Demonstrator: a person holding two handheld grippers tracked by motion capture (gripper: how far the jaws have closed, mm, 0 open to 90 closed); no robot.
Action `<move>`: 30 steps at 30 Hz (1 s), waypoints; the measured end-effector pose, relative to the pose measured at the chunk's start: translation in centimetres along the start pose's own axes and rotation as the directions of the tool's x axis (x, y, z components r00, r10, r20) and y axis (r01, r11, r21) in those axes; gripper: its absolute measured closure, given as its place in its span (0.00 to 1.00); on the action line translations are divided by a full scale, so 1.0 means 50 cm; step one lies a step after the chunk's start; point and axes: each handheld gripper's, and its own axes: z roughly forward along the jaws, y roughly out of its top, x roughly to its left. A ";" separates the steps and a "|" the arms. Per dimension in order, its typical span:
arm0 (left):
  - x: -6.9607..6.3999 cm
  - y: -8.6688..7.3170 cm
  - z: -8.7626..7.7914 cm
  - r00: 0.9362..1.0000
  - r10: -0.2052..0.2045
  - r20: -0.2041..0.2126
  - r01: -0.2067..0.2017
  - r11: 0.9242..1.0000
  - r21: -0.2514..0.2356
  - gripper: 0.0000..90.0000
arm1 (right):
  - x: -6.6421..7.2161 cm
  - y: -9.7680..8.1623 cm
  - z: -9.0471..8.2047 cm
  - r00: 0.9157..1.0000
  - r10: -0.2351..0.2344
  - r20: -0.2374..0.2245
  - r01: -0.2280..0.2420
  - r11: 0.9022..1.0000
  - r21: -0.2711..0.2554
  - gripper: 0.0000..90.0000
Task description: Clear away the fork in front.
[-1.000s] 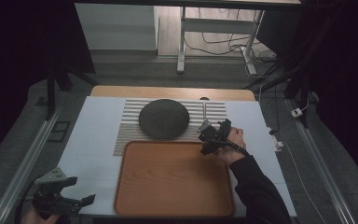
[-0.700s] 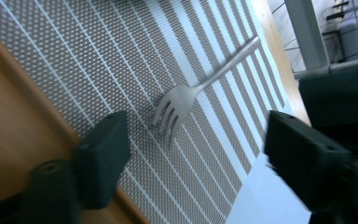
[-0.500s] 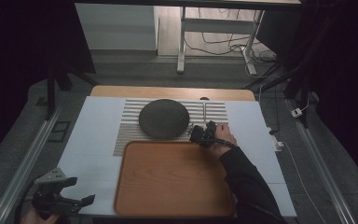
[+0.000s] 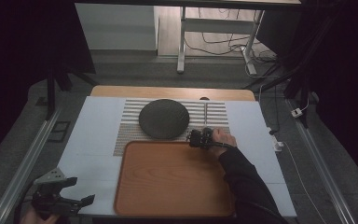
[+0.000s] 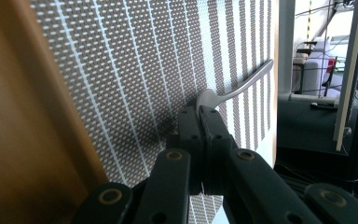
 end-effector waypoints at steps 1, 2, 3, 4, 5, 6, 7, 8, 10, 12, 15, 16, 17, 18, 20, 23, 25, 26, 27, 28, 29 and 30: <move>0.000 0.000 0.000 1.000 0.000 0.002 0.000 1.000 -0.001 0.00 | 0.000 0.000 0.000 1.000 0.000 0.000 0.000 1.000 0.000 0.99; 0.001 0.000 0.000 1.000 -0.001 0.003 0.001 1.000 -0.001 0.00 | 0.000 -0.003 -0.006 0.999 0.005 0.034 -0.004 1.000 -0.019 0.99; 0.001 0.000 0.000 1.000 -0.002 0.004 0.002 1.000 -0.002 0.00 | -0.004 -0.004 -0.010 1.000 0.004 0.006 -0.004 1.000 -0.011 0.99; 0.001 0.000 0.000 1.000 -0.003 0.004 0.003 1.000 -0.001 0.00 | -0.004 -0.004 -0.010 1.000 0.004 0.006 -0.004 1.000 -0.011 0.99; 0.001 0.000 0.000 1.000 -0.005 0.005 0.005 1.000 -0.002 0.00 | -0.007 -0.007 -0.021 1.000 0.028 0.014 -0.028 1.000 -0.013 0.99; 0.001 0.000 -0.001 1.000 -0.005 0.006 0.005 1.000 -0.002 0.00 | -0.010 -0.008 -0.026 1.000 0.021 0.018 -0.021 1.000 -0.010 0.99; 0.002 0.000 -0.001 1.000 -0.006 0.007 0.006 1.000 -0.002 0.00 | -0.010 -0.010 -0.029 0.999 0.039 0.005 -0.039 0.999 -0.020 0.99; 0.002 0.001 -0.001 1.000 -0.006 0.008 0.006 1.000 -0.002 0.00 | -0.011 -0.013 -0.031 0.999 0.045 0.008 -0.045 0.998 -0.039 0.99; 0.002 0.001 -0.001 1.000 -0.007 0.015 0.007 1.000 -0.003 0.00 | -0.017 -0.019 -0.047 0.997 0.061 -0.037 -0.062 0.997 -0.039 0.99; 0.001 0.003 0.000 1.000 -0.007 0.018 0.007 1.000 -0.009 0.00 | -0.019 -0.025 -0.059 0.995 0.081 -0.049 -0.084 0.995 -0.054 0.99; -0.002 0.005 0.001 1.000 0.006 0.016 -0.005 1.000 -0.011 0.00 | -0.021 -0.031 -0.071 0.993 0.097 -0.061 -0.101 0.993 -0.065 0.99; -0.002 0.006 0.002 1.000 0.013 0.012 -0.013 1.000 -0.011 0.00 | -0.022 -0.039 -0.086 0.990 0.118 -0.075 -0.124 0.989 -0.077 0.99; -0.003 0.007 0.002 1.000 0.020 0.010 -0.020 1.000 -0.010 0.00 | -0.022 -0.039 -0.086 0.990 0.118 -0.075 -0.124 0.989 -0.077 0.99; -0.003 0.008 0.003 0.999 0.029 0.012 -0.029 1.000 -0.009 0.00 | -0.024 -0.046 -0.103 0.988 0.134 -0.079 -0.141 0.986 -0.084 0.99; -0.004 0.009 0.004 0.999 0.030 0.018 -0.030 0.999 -0.011 0.00 | -0.025 -0.053 -0.116 0.986 0.148 -0.081 -0.156 0.983 -0.101 0.99; -0.005 0.013 0.005 0.999 0.040 0.026 -0.040 0.999 -0.013 0.00 | -0.025 -0.059 -0.130 0.979 0.176 -0.106 -0.188 0.975 -0.115 0.99; -0.006 0.015 0.007 0.998 0.048 0.034 -0.047 0.999 -0.015 0.00 | -0.024 -0.066 -0.146 0.975 0.188 -0.115 -0.202 0.971 -0.130 0.99; -0.006 0.017 0.008 0.998 0.048 0.038 -0.047 0.999 -0.017 0.00 | -0.023 -0.069 -0.151 0.974 0.196 -0.118 -0.211 0.968 -0.139 0.99; -0.006 0.018 0.010 0.997 0.060 0.050 -0.059 0.998 -0.026 0.00 | -0.021 -0.076 -0.169 0.964 0.229 -0.136 -0.249 0.956 -0.152 0.99; -0.006 0.019 0.011 0.996 0.064 0.055 -0.062 0.998 -0.029 0.00 | -0.021 -0.076 -0.169 0.964 0.229 -0.136 -0.249 0.956 -0.152 0.99; -0.007 0.021 0.013 0.996 0.065 0.063 -0.063 0.998 -0.031 0.00 | -0.021 -0.078 -0.175 0.960 0.241 -0.143 -0.263 0.951 -0.161 0.99; -0.007 0.022 0.015 0.995 0.067 0.070 -0.065 0.997 -0.034 0.00 | -0.021 -0.082 -0.185 0.951 0.263 -0.160 -0.289 0.941 -0.174 0.99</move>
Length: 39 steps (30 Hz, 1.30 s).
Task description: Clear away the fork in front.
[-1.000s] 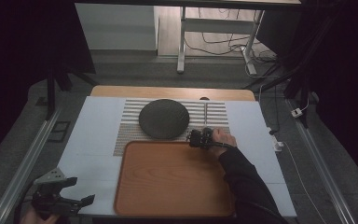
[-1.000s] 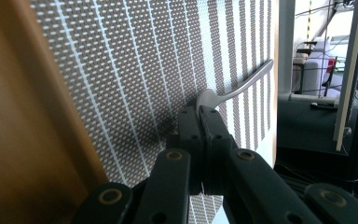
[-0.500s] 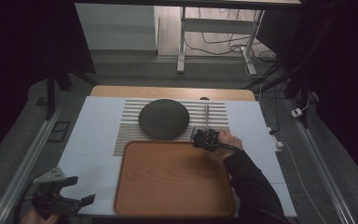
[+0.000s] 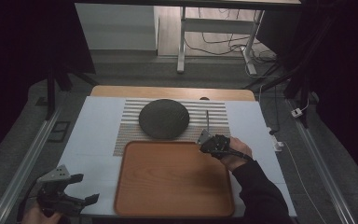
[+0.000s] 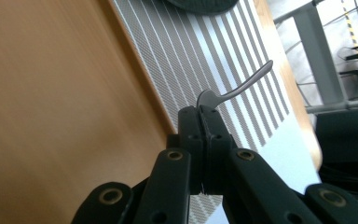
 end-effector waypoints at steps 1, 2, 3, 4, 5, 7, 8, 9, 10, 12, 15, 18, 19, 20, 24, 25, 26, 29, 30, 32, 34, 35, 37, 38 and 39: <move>-0.001 0.002 0.001 1.000 0.002 0.003 -0.002 1.000 -0.005 0.00 | 0.001 -0.002 -0.007 1.000 0.018 -0.014 -0.018 1.000 -0.018 0.99; -0.001 0.004 0.002 1.000 0.004 0.008 -0.004 1.000 -0.007 0.00 | 0.003 -0.005 -0.022 0.998 0.042 -0.045 -0.044 0.998 -0.044 0.99; -0.002 0.006 0.003 1.000 0.007 0.013 -0.007 1.000 -0.010 0.00 | 0.003 -0.005 -0.022 0.998 0.042 -0.045 -0.044 0.998 -0.044 0.99; -0.002 0.008 0.005 1.000 0.010 0.020 -0.010 1.000 -0.014 0.00 | 0.005 -0.009 -0.034 0.996 0.061 -0.072 -0.066 0.996 -0.061 0.99; -0.003 0.012 0.007 1.000 0.014 0.028 -0.013 1.000 -0.018 0.00 | 0.005 -0.009 -0.034 0.996 0.061 -0.072 -0.066 0.996 -0.061 0.99; -0.005 0.017 0.010 0.999 0.019 0.039 -0.018 1.000 -0.022 0.00 | 0.009 -0.016 -0.053 0.987 0.100 -0.122 -0.112 0.990 -0.091 0.99; -0.006 0.021 0.013 0.999 0.021 0.047 -0.020 0.999 -0.025 0.00 | 0.009 -0.016 -0.053 0.987 0.100 -0.122 -0.112 0.990 -0.091 0.99; -0.007 0.025 0.017 0.998 0.027 0.058 -0.025 0.999 -0.029 0.00 | 0.011 -0.018 -0.059 0.983 0.119 -0.142 -0.133 0.986 -0.098 0.99; -0.008 0.028 0.019 0.998 0.029 0.064 -0.027 0.999 -0.030 0.00 | 0.010 -0.022 -0.067 0.978 0.133 -0.164 -0.152 0.982 -0.112 0.99; -0.011 0.036 0.026 0.996 0.041 0.075 -0.039 0.999 -0.033 0.00 | 0.010 -0.029 -0.079 0.966 0.164 -0.200 -0.194 0.971 -0.140 0.99; -0.012 0.047 0.034 0.995 0.058 0.086 -0.055 0.998 -0.031 0.00 | 0.010 -0.042 -0.101 0.940 0.202 -0.275 -0.259 0.948 -0.186 0.99; -0.012 0.060 0.045 0.992 0.072 0.099 -0.069 0.997 -0.033 0.00 | 0.012 -0.049 -0.113 0.922 0.225 -0.316 -0.298 0.932 -0.205 1.00; -0.012 0.066 0.049 0.991 0.078 0.104 -0.075 0.997 -0.035 0.00 | 0.013 -0.051 -0.117 0.916 0.232 -0.327 -0.309 0.928 -0.210 0.99; -0.012 0.069 0.052 0.991 0.082 0.107 -0.078 0.996 -0.035 0.00 | 0.014 -0.054 -0.123 0.905 0.243 -0.350 -0.330 0.919 -0.216 1.00; -0.014 0.090 0.067 0.986 0.117 0.115 -0.115 0.993 -0.029 0.00 | 0.019 -0.064 -0.140 0.873 0.258 -0.413 -0.376 0.896 -0.236 0.99; -0.014 0.094 0.070 0.985 0.123 0.118 -0.121 0.992 -0.028 0.00 | 0.021 -0.066 -0.144 0.867 0.259 -0.426 -0.386 0.889 -0.245 0.99; -0.015 0.101 0.075 0.984 0.130 0.124 -0.127 0.992 -0.026 0.00 | 0.022 -0.067 -0.147 0.863 0.257 -0.436 -0.390 0.887 -0.249 0.99; -0.018 0.116 0.087 0.979 0.151 0.135 -0.151 0.988 -0.012 0.00 | 0.031 -0.072 -0.163 0.839 0.248 -0.484 -0.416 0.866 -0.276 0.99; -0.019 0.120 0.091 0.978 0.155 0.140 -0.156 0.988 -0.008 0.00 | 0.031 -0.072 -0.163 0.839 0.248 -0.484 -0.416 0.866 -0.276 0.99; -0.022 0.131 0.099 0.975 0.167 0.148 -0.169 0.986 0.001 0.00 | 0.036 -0.073 -0.170 0.834 0.231 -0.501 -0.412 0.865 -0.287 0.99; -0.027 0.142 0.109 0.970 0.185 0.157 -0.188 0.982 0.005 0.00 | 0.042 -0.074 -0.178 0.824 0.212 -0.526 -0.414 0.859 -0.302 0.99; -0.030 0.148 0.113 0.968 0.193 0.162 -0.197 0.980 0.007 0.00 | 0.045 -0.075 -0.180 0.818 0.208 -0.537 -0.419 0.855 -0.306 0.99; -0.036 0.158 0.121 0.963 0.210 0.170 -0.214 0.977 0.007 0.00 | 0.051 -0.075 -0.186 0.805 0.203 -0.557 -0.429 0.848 -0.310 0.99; -0.039 0.164 0.126 0.960 0.219 0.174 -0.224 0.975 0.007 0.00 | 0.053 -0.074 -0.188 0.801 0.199 -0.565 -0.431 0.846 -0.313 0.99; -0.041 0.170 0.130 0.957 0.231 0.178 -0.236 0.972 0.009 0.00 | 0.056 -0.074 -0.190 0.795 0.197 -0.573 -0.437 0.842 -0.317 0.99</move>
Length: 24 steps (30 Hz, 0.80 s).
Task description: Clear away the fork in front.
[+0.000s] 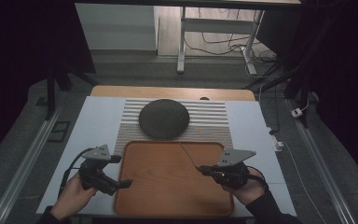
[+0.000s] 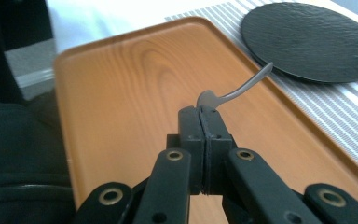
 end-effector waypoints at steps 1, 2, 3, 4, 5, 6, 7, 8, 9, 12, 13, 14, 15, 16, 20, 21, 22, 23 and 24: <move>-0.001 0.006 0.005 1.000 0.009 0.004 -0.009 1.000 0.003 0.00 | 0.003 0.000 0.000 1.000 0.001 -0.011 -0.001 1.000 -0.001 0.99; -0.001 0.011 0.009 1.000 0.017 0.007 -0.017 1.000 0.006 0.00 | 0.007 0.000 -0.001 1.000 0.003 -0.022 -0.003 1.000 -0.002 0.99; -0.001 0.019 0.015 1.000 0.027 0.015 -0.027 1.000 0.011 0.00 | 0.010 0.000 0.000 0.999 0.005 -0.034 -0.005 1.000 -0.005 0.99; -0.001 0.026 0.020 0.999 0.038 0.019 -0.038 0.999 0.016 0.00 | 0.015 0.000 0.000 0.999 0.006 -0.050 -0.007 1.000 -0.009 0.99; -0.002 0.032 0.026 0.999 0.045 0.020 -0.046 0.999 0.022 0.00 | 0.018 0.001 0.001 0.998 0.009 -0.063 -0.010 1.000 -0.013 0.99; -0.003 0.038 0.032 0.998 0.052 0.023 -0.052 0.998 0.026 0.00 | 0.022 0.001 0.002 0.997 0.011 -0.076 -0.012 1.000 -0.014 0.99; -0.004 0.044 0.037 0.998 0.055 0.029 -0.056 0.998 0.030 0.00 | 0.025 0.002 0.003 0.996 0.011 -0.090 -0.012 1.000 -0.016 0.99; -0.005 0.050 0.044 0.998 0.060 0.033 -0.061 0.998 0.033 0.00 | 0.028 0.003 0.003 0.995 0.007 -0.100 -0.008 1.000 -0.012 0.99; -0.006 0.055 0.050 0.997 0.066 0.038 -0.068 0.997 0.039 0.00 | 0.031 0.003 0.005 0.993 0.008 -0.119 -0.010 1.000 -0.016 0.99; -0.013 0.069 0.070 0.994 0.098 0.054 -0.101 0.993 0.059 0.00 | 0.039 0.007 0.009 0.987 0.003 -0.159 -0.007 1.000 -0.024 0.99; -0.015 0.074 0.077 0.992 0.109 0.060 -0.113 0.991 0.067 0.00 | 0.044 0.010 0.011 0.983 -0.001 -0.186 -0.005 1.000 -0.030 0.99; -0.018 0.077 0.082 0.991 0.116 0.063 -0.120 0.990 0.071 0.00 | 0.046 0.011 0.013 0.980 -0.001 -0.198 -0.007 0.999 -0.036 0.99; -0.020 0.081 0.088 0.989 0.129 0.071 -0.134 0.988 0.081 0.00 | 0.048 0.013 0.014 0.977 -0.004 -0.211 -0.004 0.999 -0.036 0.99; -0.023 0.084 0.094 0.987 0.141 0.079 -0.148 0.985 0.089 0.00 | 0.048 0.013 0.014 0.977 -0.004 -0.211 -0.004 0.999 -0.036 0.99; -0.033 0.096 0.117 0.977 0.173 0.123 -0.185 0.978 0.097 0.00 | 0.059 0.021 0.022 0.962 -0.019 -0.272 0.005 0.999 -0.050 0.99; -0.036 0.098 0.121 0.974 0.185 0.130 -0.198 0.975 0.101 0.00 | 0.063 0.023 0.025 0.958 -0.024 -0.284 0.010 0.999 -0.051 0.99; -0.038 0.098 0.125 0.971 0.196 0.135 -0.211 0.972 0.105 0.00 | 0.065 0.025 0.027 0.955 -0.030 -0.296 0.016 0.999 -0.051 0.99; -0.039 0.099 0.127 0.968 0.209 0.138 -0.225 0.968 0.113 0.01 | 0.071 0.029 0.032 0.947 -0.038 -0.319 0.023 0.999 -0.049 0.99; -0.041 0.098 0.131 0.965 0.221 0.143 -0.239 0.964 0.120 0.01 | 0.071 0.029 0.032 0.947 -0.038 -0.319 0.023 0.999 -0.049 0.99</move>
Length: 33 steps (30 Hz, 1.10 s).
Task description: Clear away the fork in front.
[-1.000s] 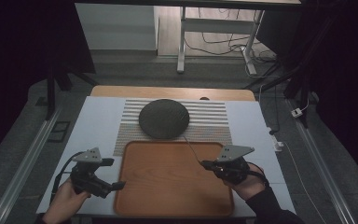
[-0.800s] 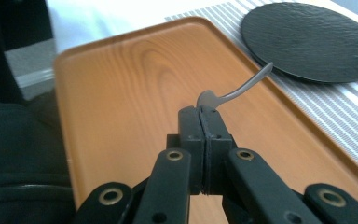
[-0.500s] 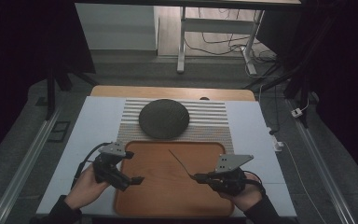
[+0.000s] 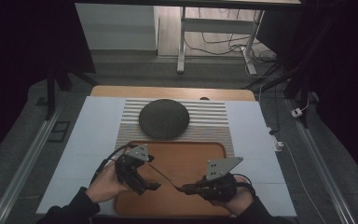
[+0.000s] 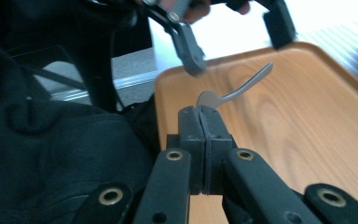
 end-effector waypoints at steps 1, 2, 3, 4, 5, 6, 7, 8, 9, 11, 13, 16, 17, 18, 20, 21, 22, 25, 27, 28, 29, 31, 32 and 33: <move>-0.002 -0.001 0.004 1.000 0.019 0.002 -0.019 1.000 0.009 0.05 | 0.004 0.004 0.008 1.000 -0.013 -0.028 0.013 1.000 0.002 0.99; -0.003 -0.002 0.006 0.999 0.031 0.004 -0.032 0.999 0.018 0.07 | 0.006 0.006 0.011 0.999 -0.017 -0.035 0.017 1.000 0.003 0.99; -0.005 -0.003 0.009 0.999 0.044 0.007 -0.044 0.999 0.029 0.07 | 0.006 0.006 0.011 0.999 -0.017 -0.035 0.017 1.000 0.003 0.99; -0.005 -0.004 0.011 0.998 0.064 0.011 -0.065 0.997 0.044 0.14 | 0.010 0.009 0.017 0.998 -0.027 -0.057 0.027 1.000 0.001 0.99; -0.008 -0.006 0.013 0.997 0.075 0.014 -0.075 0.996 0.048 0.14 | 0.010 0.009 0.017 0.998 -0.027 -0.057 0.027 1.000 0.001 0.99; -0.009 -0.008 0.014 0.996 0.087 0.017 -0.088 0.995 0.056 0.21 | 0.013 0.012 0.021 0.996 -0.039 -0.077 0.039 0.999 0.002 0.99; -0.010 -0.010 0.015 0.993 0.116 0.037 -0.119 0.990 0.077 0.28 | 0.014 0.013 0.024 0.996 -0.045 -0.083 0.045 0.999 0.001 0.99; -0.010 -0.010 0.015 0.993 0.116 0.037 -0.119 0.990 0.077 0.33 | 0.015 0.013 0.025 0.995 -0.051 -0.091 0.052 0.999 0.004 0.99; -0.012 -0.011 0.015 0.990 0.132 0.045 -0.135 0.987 0.084 0.33 | 0.015 0.013 0.025 0.995 -0.051 -0.091 0.052 0.999 0.004 0.99; -0.015 -0.013 0.015 0.987 0.151 0.048 -0.155 0.983 0.099 0.45 | 0.018 0.013 0.026 0.991 -0.065 -0.116 0.066 0.998 0.006 0.99; -0.016 -0.017 0.014 0.980 0.186 0.074 -0.193 0.975 0.107 0.51 | 0.019 0.014 0.025 0.989 -0.071 -0.129 0.073 0.997 0.006 0.99; -0.019 -0.019 0.015 0.973 0.212 0.087 -0.221 0.969 0.114 0.57 | 0.018 0.014 0.024 0.987 -0.076 -0.140 0.079 0.997 0.012 0.99; -0.021 -0.021 0.016 0.966 0.239 0.099 -0.250 0.960 0.123 0.62 | 0.016 0.012 0.024 0.984 -0.076 -0.160 0.080 0.997 0.016 0.99; -0.021 -0.021 0.016 0.966 0.239 0.099 -0.250 0.960 0.123 0.64 | 0.016 0.012 0.024 0.984 -0.076 -0.160 0.080 0.997 0.016 0.99; -0.023 -0.025 0.018 0.958 0.262 0.116 -0.276 0.952 0.129 0.71 | 0.014 0.011 0.022 0.981 -0.076 -0.176 0.082 0.996 0.025 0.99; -0.023 -0.025 0.018 0.958 0.262 0.116 -0.276 0.952 0.129 0.74 | 0.012 0.010 0.021 0.981 -0.070 -0.180 0.076 0.997 0.027 0.99; -0.024 -0.026 0.018 0.955 0.270 0.121 -0.285 0.950 0.130 0.78 | 0.010 0.010 0.021 0.981 -0.065 -0.184 0.072 0.997 0.028 0.99; -0.027 -0.026 0.018 0.943 0.303 0.136 -0.320 0.939 0.126 0.82 | 0.006 0.008 0.020 0.978 -0.053 -0.202 0.060 0.998 0.027 0.99; -0.032 -0.026 0.018 0.935 0.327 0.136 -0.344 0.930 0.127 0.84 | 0.004 0.008 0.019 0.976 -0.049 -0.210 0.057 0.998 0.029 0.99; -0.033 -0.026 0.018 0.930 0.341 0.138 -0.358 0.925 0.127 0.84 | 0.004 0.007 0.019 0.975 -0.048 -0.215 0.056 0.998 0.029 0.99; -0.035 -0.027 0.019 0.925 0.352 0.141 -0.369 0.921 0.126 0.84 | 0.004 0.007 0.019 0.975 -0.048 -0.215 0.056 0.998 0.029 0.99; -0.039 -0.027 0.019 0.916 0.374 0.148 -0.393 0.911 0.129 0.86 | 0.001 0.006 0.020 0.972 -0.041 -0.232 0.051 0.998 0.034 0.98; -0.040 -0.027 0.020 0.911 0.383 0.154 -0.404 0.905 0.135 0.87 | 0.000 0.005 0.020 0.972 -0.042 -0.232 0.051 0.998 0.034 0.98; -0.042 -0.027 0.021 0.906 0.395 0.156 -0.416 0.899 0.139 0.88 | -0.001 0.004 0.020 0.973 -0.042 -0.227 0.052 0.998 0.037 0.97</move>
